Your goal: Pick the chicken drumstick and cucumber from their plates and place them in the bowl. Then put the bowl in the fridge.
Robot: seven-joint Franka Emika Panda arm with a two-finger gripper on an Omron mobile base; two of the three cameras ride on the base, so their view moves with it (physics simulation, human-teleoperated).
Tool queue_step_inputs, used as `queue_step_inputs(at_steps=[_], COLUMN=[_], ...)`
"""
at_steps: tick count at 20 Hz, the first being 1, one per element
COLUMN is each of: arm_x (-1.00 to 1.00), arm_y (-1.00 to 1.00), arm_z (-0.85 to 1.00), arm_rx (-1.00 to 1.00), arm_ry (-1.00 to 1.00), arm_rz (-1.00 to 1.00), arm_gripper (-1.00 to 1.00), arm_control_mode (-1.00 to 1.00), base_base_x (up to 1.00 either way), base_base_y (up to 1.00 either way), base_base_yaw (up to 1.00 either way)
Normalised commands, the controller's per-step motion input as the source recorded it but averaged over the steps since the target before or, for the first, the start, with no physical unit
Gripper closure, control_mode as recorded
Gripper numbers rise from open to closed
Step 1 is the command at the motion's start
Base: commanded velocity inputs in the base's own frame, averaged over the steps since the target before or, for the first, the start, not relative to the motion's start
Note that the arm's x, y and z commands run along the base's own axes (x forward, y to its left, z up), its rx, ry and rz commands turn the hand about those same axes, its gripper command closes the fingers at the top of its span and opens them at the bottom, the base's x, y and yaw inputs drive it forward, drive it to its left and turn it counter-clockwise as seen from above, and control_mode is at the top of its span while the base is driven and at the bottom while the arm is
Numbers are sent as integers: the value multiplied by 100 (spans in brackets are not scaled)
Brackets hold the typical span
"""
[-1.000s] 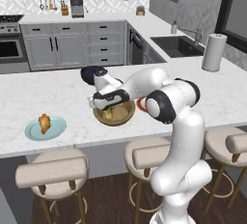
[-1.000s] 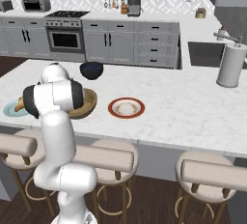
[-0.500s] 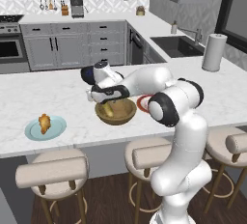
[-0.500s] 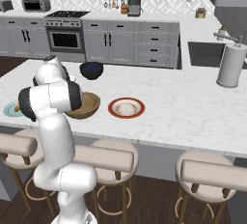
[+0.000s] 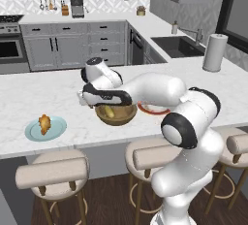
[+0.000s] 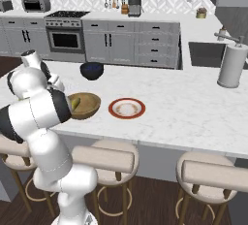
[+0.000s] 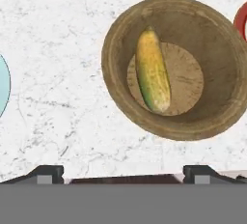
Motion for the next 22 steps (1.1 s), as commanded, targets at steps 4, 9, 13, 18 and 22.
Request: queue_step_inputs(at_steps=[4, 9, 13, 18, 22], arm_x=[-42, 0, 0, 35, 63], arm_y=[100, 100, 100, 100, 73], arm_z=[-9, -2, -9, -18, -39], arm_rx=[0, 2, 10, 1, -4], arm_ry=[-2, 5, 8, 1, -1], arm_rz=[26, 22, 22, 13, 3], arm_gripper=[-100, -100, -100, -100, -100], arm_control_mode=[-100, -100, -100, -100, -100], base_base_x=[0, 0, 0, 0, 0], base_base_y=[0, 0, 0, 0, 0], base_base_yaw=[0, 0, 0, 0, 0])
